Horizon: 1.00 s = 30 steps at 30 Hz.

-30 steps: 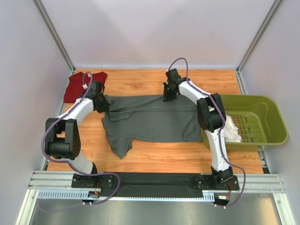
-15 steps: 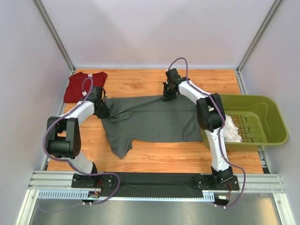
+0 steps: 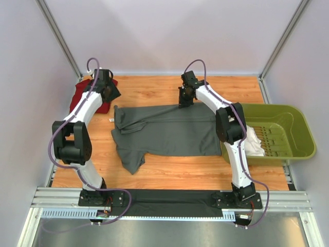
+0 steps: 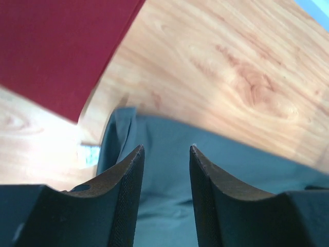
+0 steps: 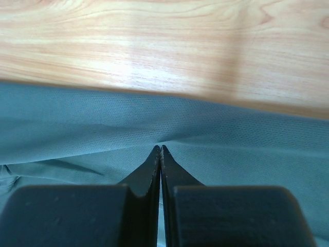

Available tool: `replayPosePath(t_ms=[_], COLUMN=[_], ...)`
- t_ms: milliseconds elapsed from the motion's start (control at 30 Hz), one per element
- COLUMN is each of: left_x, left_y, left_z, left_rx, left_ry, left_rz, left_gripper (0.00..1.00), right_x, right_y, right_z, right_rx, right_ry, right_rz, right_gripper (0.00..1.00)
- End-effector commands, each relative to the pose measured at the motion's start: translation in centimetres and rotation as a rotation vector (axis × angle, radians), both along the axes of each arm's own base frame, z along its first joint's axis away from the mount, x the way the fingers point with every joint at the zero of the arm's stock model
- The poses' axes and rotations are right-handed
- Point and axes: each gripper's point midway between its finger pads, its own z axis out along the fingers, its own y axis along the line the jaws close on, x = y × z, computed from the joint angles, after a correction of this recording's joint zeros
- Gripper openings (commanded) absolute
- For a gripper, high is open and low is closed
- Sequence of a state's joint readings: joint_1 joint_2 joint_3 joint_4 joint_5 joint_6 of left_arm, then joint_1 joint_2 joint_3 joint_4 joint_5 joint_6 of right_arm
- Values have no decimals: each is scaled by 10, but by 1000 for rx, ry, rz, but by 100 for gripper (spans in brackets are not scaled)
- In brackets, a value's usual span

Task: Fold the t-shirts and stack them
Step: Fold the tshirt

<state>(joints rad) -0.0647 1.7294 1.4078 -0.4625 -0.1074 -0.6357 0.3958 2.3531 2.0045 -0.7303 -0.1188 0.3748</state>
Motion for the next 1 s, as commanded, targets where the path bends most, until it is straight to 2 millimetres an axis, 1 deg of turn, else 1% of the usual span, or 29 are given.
replayPosePath(t_ms=[0,67,100,200,233,300,333,433,467,567,600,633,667,733,800,933,967], left_x=[10,11,11,12,9,8,5,-4,-5,-10,-13,-13,-15,-14,-11,0,2], left_y=[5,6,8,14,16,19,19,23,22,19,17,18,17,16,15,18,21], left_z=[-25,-29,-35,-43,-46,-46,-50,-53,-54,-56,-60,-62,-68,-71,-74,-74,-76], left_rx=[37,54,64,95,95,91,87,98,100,85,79,76,72,66,58,69,67], left_ry=[65,79,91,113,130,128,138,159,161,165,177,180,195,196,194,173,173], left_rz=[-24,-39,-48,-76,-77,-80,-80,-76,-80,-100,-103,-102,-101,-99,-101,-84,-69], left_gripper=[48,48,48,47,46,45,45,45,45,46,47,47,47,47,43,26,17], right_x=[7,6,6,8,8,8,9,8,9,4,5,1,0,-3,-6,-10,-11], right_y=[-11,-20,-25,-52,-58,-71,-80,-90,-97,-99,-99,-100,-100,-101,-102,-104,-104], right_z=[29,31,33,29,27,22,20,18,20,22,22,19,20,17,13,7,5], right_rx=[-25,-46,-53,-98,-107,-121,-124,-129,-155,-162,-161,-165,-165,-168,-172,-182,-185], right_ry=[-46,-41,-40,-27,-23,-6,5,21,8,9,2,14,15,27,39,53,59], right_rz=[-16,-30,-41,-92,-101,-122,-140,-159,-173,-173,-171,-168,-168,-167,-166,-166,-167], right_gripper=[0,0,0,0,0,0,0,0,0,0,0,0,0,0,0,0,0])
